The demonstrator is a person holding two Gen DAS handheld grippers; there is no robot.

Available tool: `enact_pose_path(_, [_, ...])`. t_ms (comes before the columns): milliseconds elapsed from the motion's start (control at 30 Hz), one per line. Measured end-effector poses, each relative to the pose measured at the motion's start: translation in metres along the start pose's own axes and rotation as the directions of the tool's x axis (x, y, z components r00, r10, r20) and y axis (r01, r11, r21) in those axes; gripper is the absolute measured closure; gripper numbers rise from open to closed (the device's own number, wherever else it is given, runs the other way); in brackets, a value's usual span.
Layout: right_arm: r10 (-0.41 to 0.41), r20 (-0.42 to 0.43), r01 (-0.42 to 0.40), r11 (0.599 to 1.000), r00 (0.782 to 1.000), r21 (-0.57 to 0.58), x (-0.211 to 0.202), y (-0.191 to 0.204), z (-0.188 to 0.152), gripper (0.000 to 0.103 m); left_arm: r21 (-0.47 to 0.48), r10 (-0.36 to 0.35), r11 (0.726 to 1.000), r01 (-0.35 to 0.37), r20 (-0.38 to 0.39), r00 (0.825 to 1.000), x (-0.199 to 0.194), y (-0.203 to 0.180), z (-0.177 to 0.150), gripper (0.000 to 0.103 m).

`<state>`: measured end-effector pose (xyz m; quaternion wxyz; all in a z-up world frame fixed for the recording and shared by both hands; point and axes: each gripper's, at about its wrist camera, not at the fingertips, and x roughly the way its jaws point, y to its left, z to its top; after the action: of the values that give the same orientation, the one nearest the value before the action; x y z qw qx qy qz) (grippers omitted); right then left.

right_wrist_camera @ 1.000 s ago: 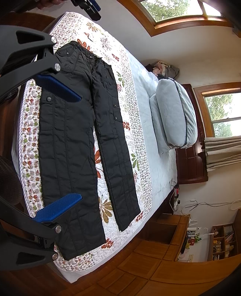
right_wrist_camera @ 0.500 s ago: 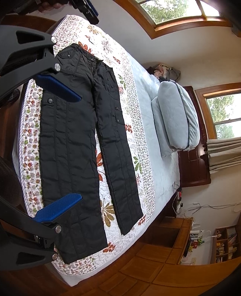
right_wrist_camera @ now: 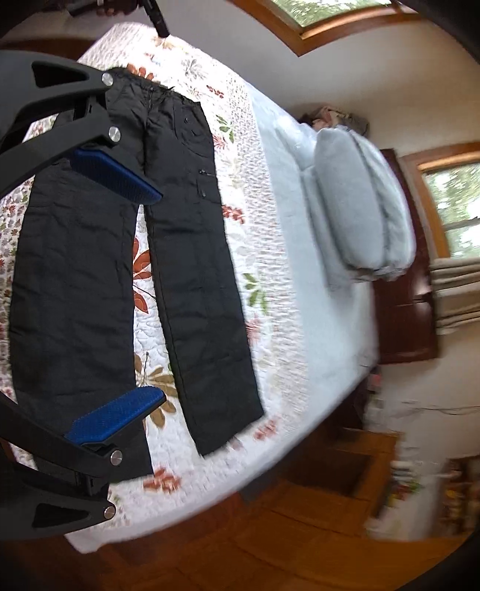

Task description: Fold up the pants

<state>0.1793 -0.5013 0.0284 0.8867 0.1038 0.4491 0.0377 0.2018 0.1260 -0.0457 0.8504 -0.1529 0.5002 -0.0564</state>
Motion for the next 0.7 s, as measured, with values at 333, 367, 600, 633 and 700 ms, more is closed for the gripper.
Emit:
enact_pose_path(333, [-0.006, -0.299, 0.045, 0.992, 0.954, 0.122, 0.164, -0.102, 0.078, 0.003, -0.310, 0.068, 0.930, -0.199, -0.385, 0.921, 0.137, 0.151, 0.103, 0.002])
enact_pose_path(367, [-0.011, -0.315, 0.053, 0.991, 0.949, 0.126, 0.181, -0.111, 0.083, 0.003, -0.299, 0.122, 0.919, -0.255, -0.401, 0.908, 0.150, 0.163, 0.112, 0.002])
enact_pose_path(600, [-0.040, -0.362, 0.091, 0.988, 0.931, 0.123, 0.254, -0.149, 0.107, 0.003, -0.338, 0.132, 0.883, -0.326, -0.486, 0.864, 0.225, 0.215, 0.141, 0.002])
enact_pose_path(633, [-0.044, -0.367, 0.094, 0.988, 0.929, 0.120, 0.262, -0.153, 0.111, 0.003, -0.345, 0.118, 0.884, -0.315, -0.487, 0.865, 0.230, 0.216, 0.142, 0.002])
enact_pose_path(700, [-0.052, -0.380, 0.100, 0.989, 0.924, 0.108, 0.275, -0.162, 0.117, 0.003, -0.372, 0.052, 0.890, -0.263, -0.490, 0.870, 0.245, 0.216, 0.146, 0.002])
